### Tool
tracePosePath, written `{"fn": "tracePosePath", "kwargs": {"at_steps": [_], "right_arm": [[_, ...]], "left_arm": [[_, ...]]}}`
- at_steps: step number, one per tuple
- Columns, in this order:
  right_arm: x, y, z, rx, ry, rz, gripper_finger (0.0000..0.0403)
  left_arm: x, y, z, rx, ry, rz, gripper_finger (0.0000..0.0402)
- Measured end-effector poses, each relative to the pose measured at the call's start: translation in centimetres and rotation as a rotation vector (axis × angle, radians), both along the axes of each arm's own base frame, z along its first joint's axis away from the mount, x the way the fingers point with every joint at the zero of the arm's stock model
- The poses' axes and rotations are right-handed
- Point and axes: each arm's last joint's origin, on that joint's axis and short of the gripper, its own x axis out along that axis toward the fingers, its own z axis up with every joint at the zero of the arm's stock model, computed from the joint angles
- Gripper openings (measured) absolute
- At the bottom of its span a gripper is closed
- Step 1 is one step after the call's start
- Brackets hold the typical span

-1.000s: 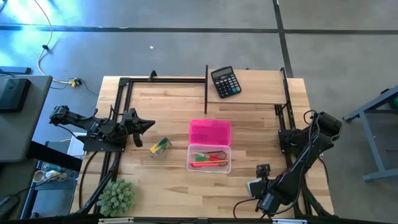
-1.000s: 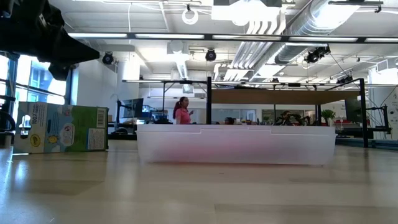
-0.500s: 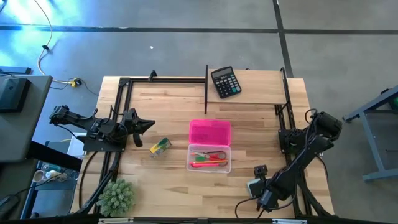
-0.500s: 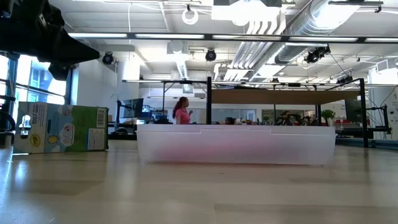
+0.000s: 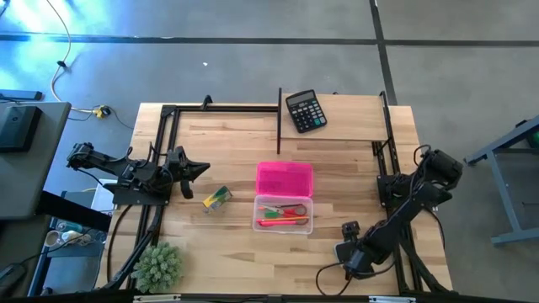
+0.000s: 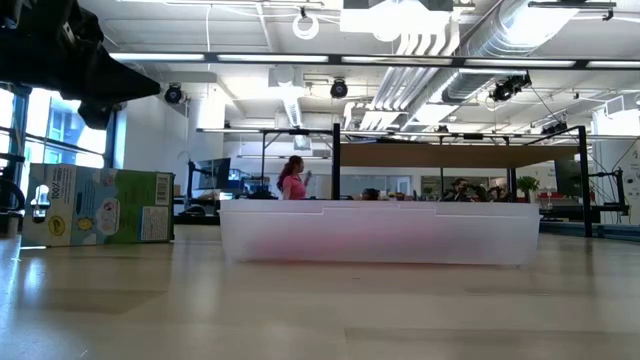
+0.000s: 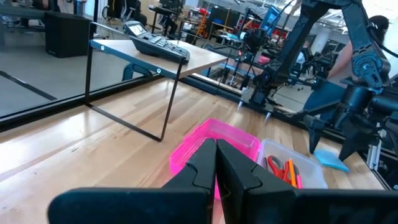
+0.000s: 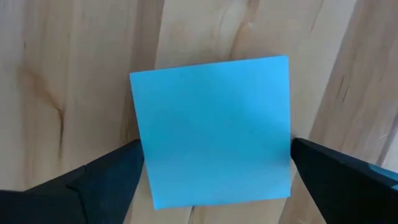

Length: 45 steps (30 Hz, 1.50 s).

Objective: Pack school essentials
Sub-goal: Put the sticky notes into the supply box

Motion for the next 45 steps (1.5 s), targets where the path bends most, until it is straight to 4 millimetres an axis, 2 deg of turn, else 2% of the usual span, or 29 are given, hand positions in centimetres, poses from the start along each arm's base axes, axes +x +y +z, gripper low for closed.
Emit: {"fn": "tracePosePath", "kwargs": {"at_steps": [5, 11, 15, 34, 45], "right_arm": [[0.6, -0.4, 0.0, 0.029, 0.02, -0.045, 0.0392], [0.8, -0.6, -0.3, 0.011, 0.012, -0.097, 0.0346], [0.9, -0.6, -1.1, -0.026, 0.032, -0.12, 0.033], [1.5, -0.2, -0.9, -0.044, -0.022, -0.241, 0.0327], [2.2, 0.1, -0.6, -0.037, -0.145, -0.275, 0.0327]], "left_arm": [[0.0, 0.0, 0.0, 0.0, 0.0, 0.0, 0.0001], [0.0, 0.0, 0.0, 0.0, 0.0, 0.0, 0.0001], [0.0, 0.0, 0.0, 0.0, 0.0, 0.0, 0.0], [0.0, 0.0, 0.0, 0.0, 0.0, 0.0, 0.0], [0.0, 0.0, 0.0, 0.0, 0.0, 0.0, 0.0001]]}}
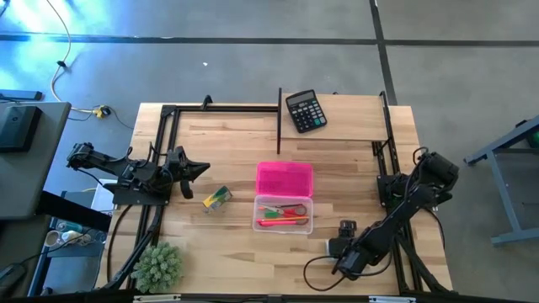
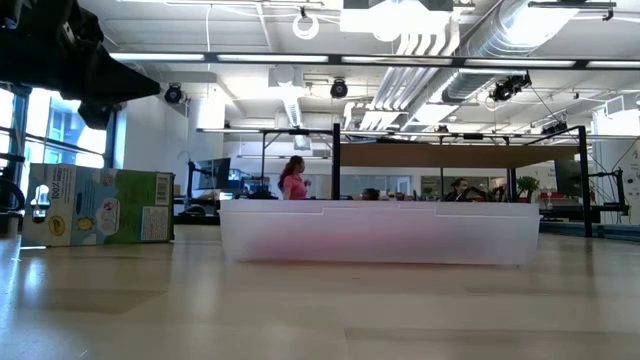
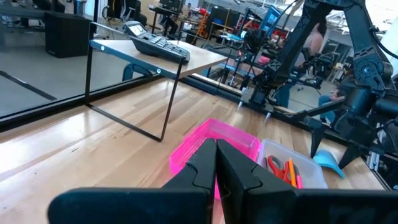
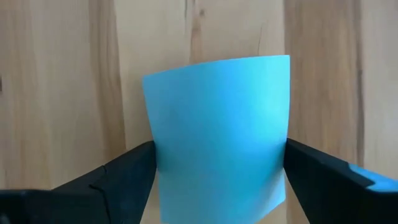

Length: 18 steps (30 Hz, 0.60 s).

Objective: Pack school essentials
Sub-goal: Put the sticky notes into the supply box

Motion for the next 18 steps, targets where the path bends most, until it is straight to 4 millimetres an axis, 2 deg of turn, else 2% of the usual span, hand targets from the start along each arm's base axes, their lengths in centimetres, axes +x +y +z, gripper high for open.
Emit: {"fn": "tracePosePath", "kwargs": {"at_steps": [18], "right_arm": [[0.47, -0.35, 0.45, -0.072, -0.13, -0.058, 0.0327]], "left_arm": [[0.0, 0.0, 0.0, 0.0, 0.0, 0.0, 0.0001]]}}
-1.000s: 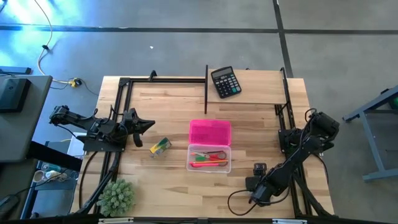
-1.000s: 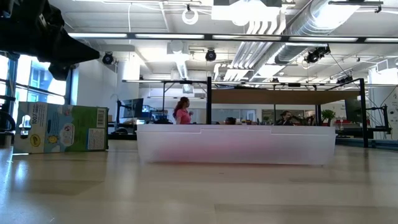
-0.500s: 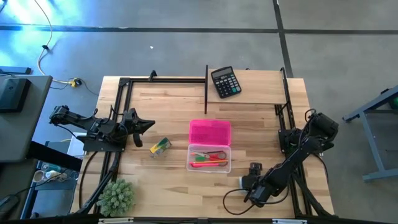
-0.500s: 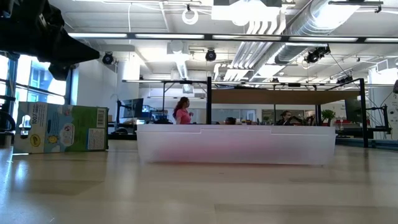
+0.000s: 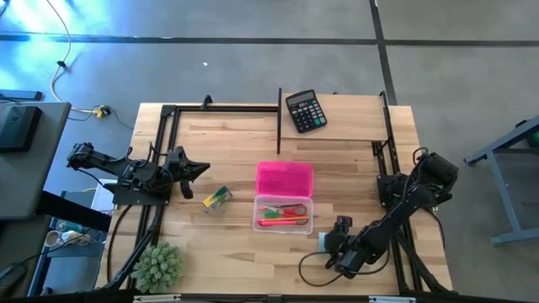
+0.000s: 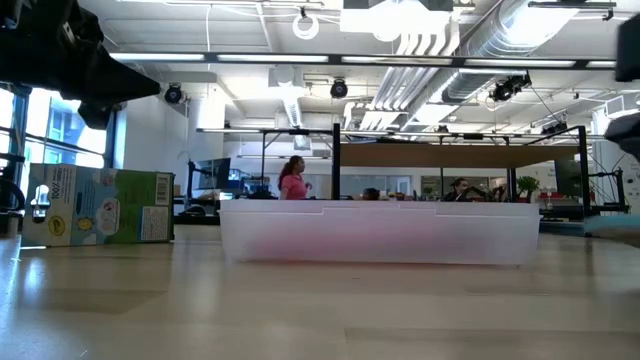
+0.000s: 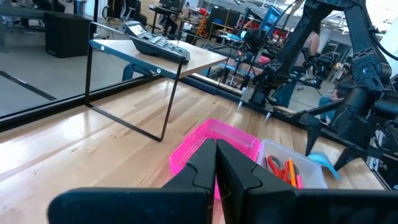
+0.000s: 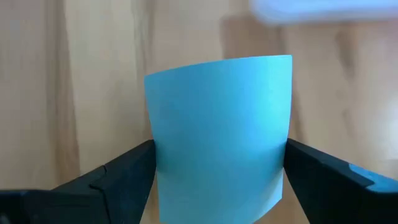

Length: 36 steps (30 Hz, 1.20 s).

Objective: Pack school essentials
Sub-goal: Put the sticky notes into the supply box

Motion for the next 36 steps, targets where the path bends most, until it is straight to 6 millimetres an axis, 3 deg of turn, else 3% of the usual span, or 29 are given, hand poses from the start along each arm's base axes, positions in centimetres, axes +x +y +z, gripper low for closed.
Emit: {"fn": "tracePosePath", "kwargs": {"at_steps": [10, 14, 20, 27, 36], "right_arm": [[1.3, -1.1, 3.8, -0.025, -0.104, -0.05, 0.0327], [3.3, -2.1, 6.4, -0.084, -0.098, -0.043, 0.0327], [7.2, -5.8, 8.7, -0.086, -0.066, -0.018, 0.0327], [10.6, -10.1, 8.3, 0.074, -0.057, -0.035, 0.0327], [12.7, -12.1, 5.1, 0.147, 0.035, -0.042, 0.0327]], "left_arm": [[0.0, 0.0, 0.0, 0.0, 0.0, 0.0, 0.0], [0.0, 0.0, 0.0, 0.0, 0.0, 0.0, 0.0001], [0.0, 0.0, 0.0, 0.0, 0.0, 0.0, 0.0001], [0.0, 0.0, 0.0, 0.0, 0.0, 0.0, 0.0001], [0.0, 0.0, 0.0, 0.0, 0.0, 0.0, 0.0]]}}
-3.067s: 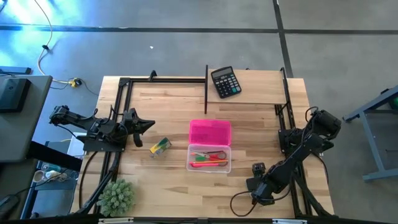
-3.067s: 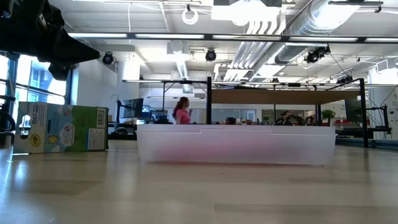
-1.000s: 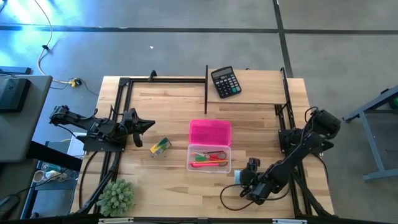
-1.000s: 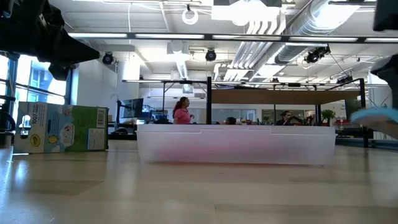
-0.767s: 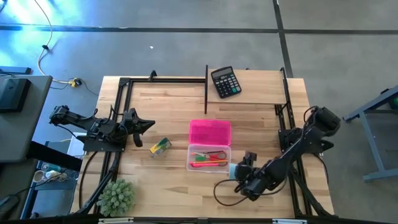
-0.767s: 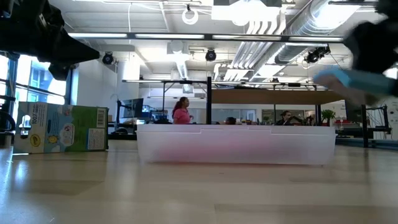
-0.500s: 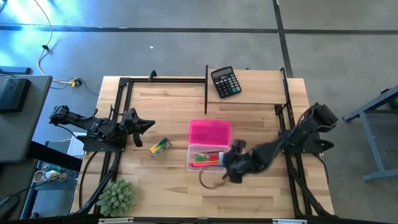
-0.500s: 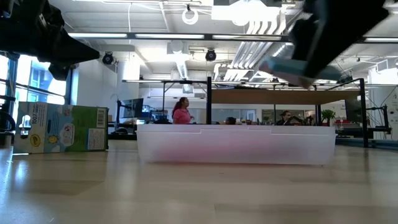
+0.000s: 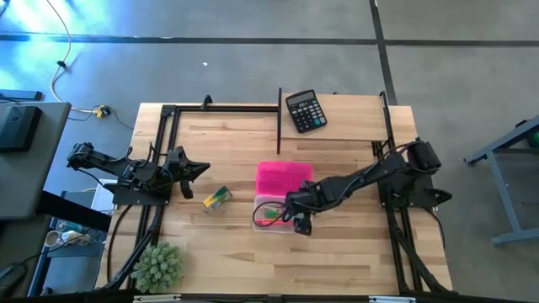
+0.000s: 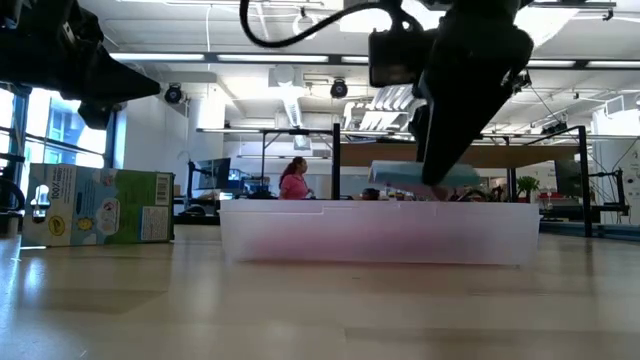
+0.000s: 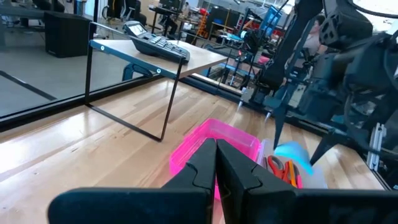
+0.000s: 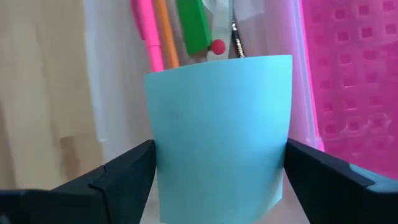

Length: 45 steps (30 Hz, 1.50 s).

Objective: Pack school essentials
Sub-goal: Put the sticky notes into the supply box, then put the box of crayons into the supply box

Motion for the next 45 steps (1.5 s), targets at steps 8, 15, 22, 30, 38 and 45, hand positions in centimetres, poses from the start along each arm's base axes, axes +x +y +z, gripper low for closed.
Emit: {"fn": "tracePosePath", "kwargs": {"at_steps": [8, 15, 22, 30, 38, 45], "right_arm": [[0.6, -0.9, -0.5, -0.014, -0.004, 0.017, 0.0373], [0.5, -1.2, -0.3, -0.031, -0.006, 0.067, 0.0395], [-0.3, -1.9, 2.6, -0.165, -0.109, 0.091, 0.0399], [-5.0, -2.9, 5.6, -0.307, -0.453, 0.037, 0.0399], [-11.5, -4.4, 6.9, -0.279, -0.76, -0.001, 0.0399], [-15.9, -5.7, 6.3, -0.283, -0.909, -0.086, 0.0399]], "left_arm": [[0.0, 0.0, 0.0, 0.0, 0.0, 0.0, 0.0], [0.0, 0.0, 0.0, 0.0, 0.0, 0.0, 0.0], [0.0, 0.0, 0.0, 0.0, 0.0, 0.0, 0.0001], [0.0, 0.0, 0.0, 0.0, 0.0, 0.0, 0.0001], [0.0, 0.0, 0.0, 0.0, 0.0, 0.0, 0.0001], [0.0, 0.0, 0.0, 0.0, 0.0, 0.0, 0.0001]]}}
